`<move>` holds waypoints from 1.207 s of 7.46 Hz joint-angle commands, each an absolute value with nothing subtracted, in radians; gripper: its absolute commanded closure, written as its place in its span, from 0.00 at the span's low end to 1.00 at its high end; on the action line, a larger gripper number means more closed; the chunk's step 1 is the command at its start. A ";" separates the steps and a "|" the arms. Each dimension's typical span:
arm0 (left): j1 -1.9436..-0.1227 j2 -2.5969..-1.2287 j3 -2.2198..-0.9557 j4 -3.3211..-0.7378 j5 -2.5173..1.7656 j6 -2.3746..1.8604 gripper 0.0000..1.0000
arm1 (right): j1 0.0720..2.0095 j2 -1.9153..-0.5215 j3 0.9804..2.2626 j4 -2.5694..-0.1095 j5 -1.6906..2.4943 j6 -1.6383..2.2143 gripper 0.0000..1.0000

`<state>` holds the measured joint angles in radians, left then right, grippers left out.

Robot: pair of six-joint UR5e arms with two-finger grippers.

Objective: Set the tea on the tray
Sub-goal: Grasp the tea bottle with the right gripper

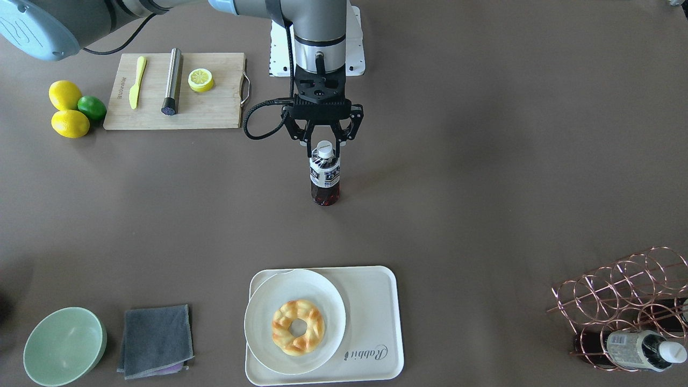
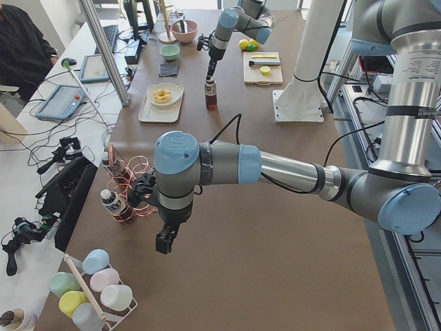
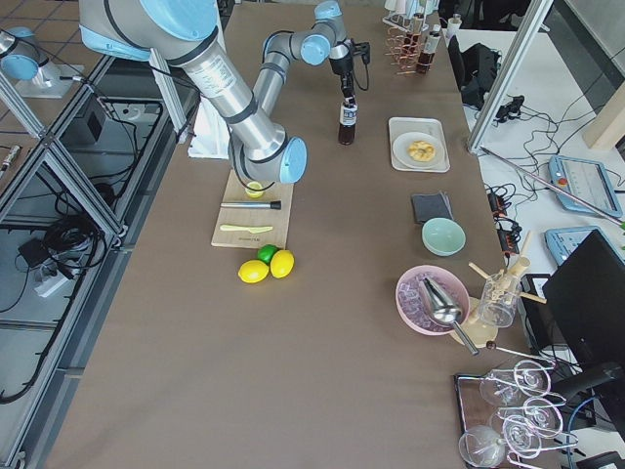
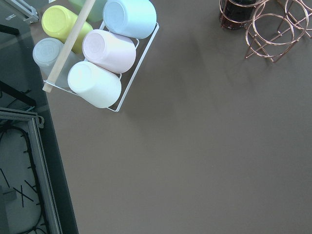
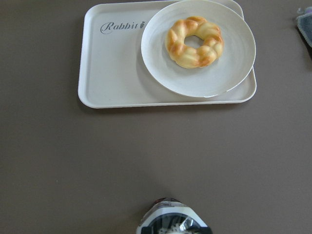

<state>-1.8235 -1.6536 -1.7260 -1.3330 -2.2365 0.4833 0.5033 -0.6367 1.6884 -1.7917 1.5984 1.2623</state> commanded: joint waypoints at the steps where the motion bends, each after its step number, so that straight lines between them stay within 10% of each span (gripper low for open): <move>1: -1.822 -1.655 -1.727 -1.333 -2.237 0.483 0.03 | 0.505 -0.635 1.693 -1.783 1.598 1.250 1.00; 6: -1.822 -1.666 -1.726 -1.333 -2.235 0.480 0.03 | 0.590 -0.577 1.683 -1.787 1.601 1.246 1.00; 9: -1.822 -1.669 -1.724 -1.332 -2.235 0.479 0.03 | 0.656 -0.403 1.358 -1.667 1.603 1.172 1.00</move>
<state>-1.8224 -1.6665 -1.7257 -1.3330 -2.2351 0.4795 0.6189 -0.5168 1.5758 -1.7706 1.6008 1.1951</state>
